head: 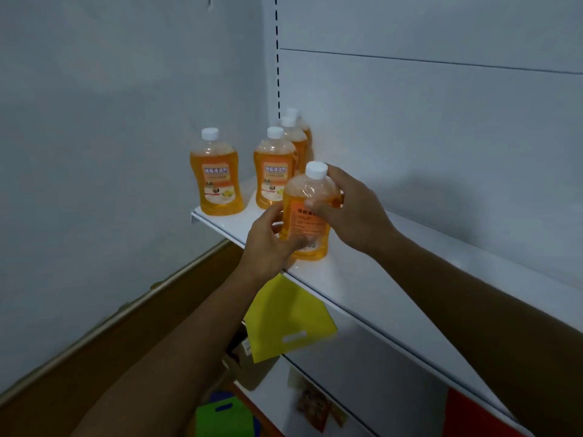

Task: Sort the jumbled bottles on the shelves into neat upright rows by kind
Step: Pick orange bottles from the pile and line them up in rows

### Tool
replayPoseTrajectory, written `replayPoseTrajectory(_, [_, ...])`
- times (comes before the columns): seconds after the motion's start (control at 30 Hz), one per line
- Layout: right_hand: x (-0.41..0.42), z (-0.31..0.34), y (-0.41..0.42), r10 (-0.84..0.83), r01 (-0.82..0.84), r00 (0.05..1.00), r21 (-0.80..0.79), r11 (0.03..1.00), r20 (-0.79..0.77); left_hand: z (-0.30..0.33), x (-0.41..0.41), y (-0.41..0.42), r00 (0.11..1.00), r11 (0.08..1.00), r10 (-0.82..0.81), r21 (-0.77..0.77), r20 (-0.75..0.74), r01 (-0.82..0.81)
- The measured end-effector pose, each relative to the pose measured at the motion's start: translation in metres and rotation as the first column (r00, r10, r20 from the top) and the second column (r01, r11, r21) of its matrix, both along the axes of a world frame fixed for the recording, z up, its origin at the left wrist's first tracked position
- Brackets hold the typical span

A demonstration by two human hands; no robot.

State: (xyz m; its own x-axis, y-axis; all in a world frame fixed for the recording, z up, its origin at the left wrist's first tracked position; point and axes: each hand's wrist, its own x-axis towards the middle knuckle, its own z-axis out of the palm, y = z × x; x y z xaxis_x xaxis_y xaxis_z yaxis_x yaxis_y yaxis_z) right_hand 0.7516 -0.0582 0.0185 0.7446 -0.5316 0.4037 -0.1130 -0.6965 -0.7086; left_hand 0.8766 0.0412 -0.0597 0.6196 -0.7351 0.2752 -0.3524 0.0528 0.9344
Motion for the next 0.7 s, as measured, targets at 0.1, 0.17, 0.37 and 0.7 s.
replayPoseTrajectory(0.1, [0.04, -0.002, -0.006, -0.026, 0.025, 1.0, 0.038, 0.999, 0.008, 0.002, 0.036, -0.006, 0.999, 0.999, 0.041, 0.009, 0.021, -0.041])
replayPoseTrajectory(0.17, [0.061, -0.002, -0.009, -0.041, 0.04, 0.999, 0.073, 0.997, 0.003, 0.004, 0.055, -0.008, 0.997, 0.997, 0.071, 0.009, 0.022, -0.071])
replayPoseTrajectory(0.37, [0.102, -0.011, -0.015, -0.039, 0.039, 0.999, 0.0, 0.999, -0.004, -0.007, 0.08, -0.012, 0.985, 0.985, 0.171, 0.004, 0.039, -0.171])
replayPoseTrajectory(0.7, [0.082, -0.027, -0.014, -0.022, 0.019, 0.998, -0.042, 0.999, -0.061, -0.022, 0.062, 0.002, 0.907, 0.924, 0.354, 0.062, 0.227, -0.376])
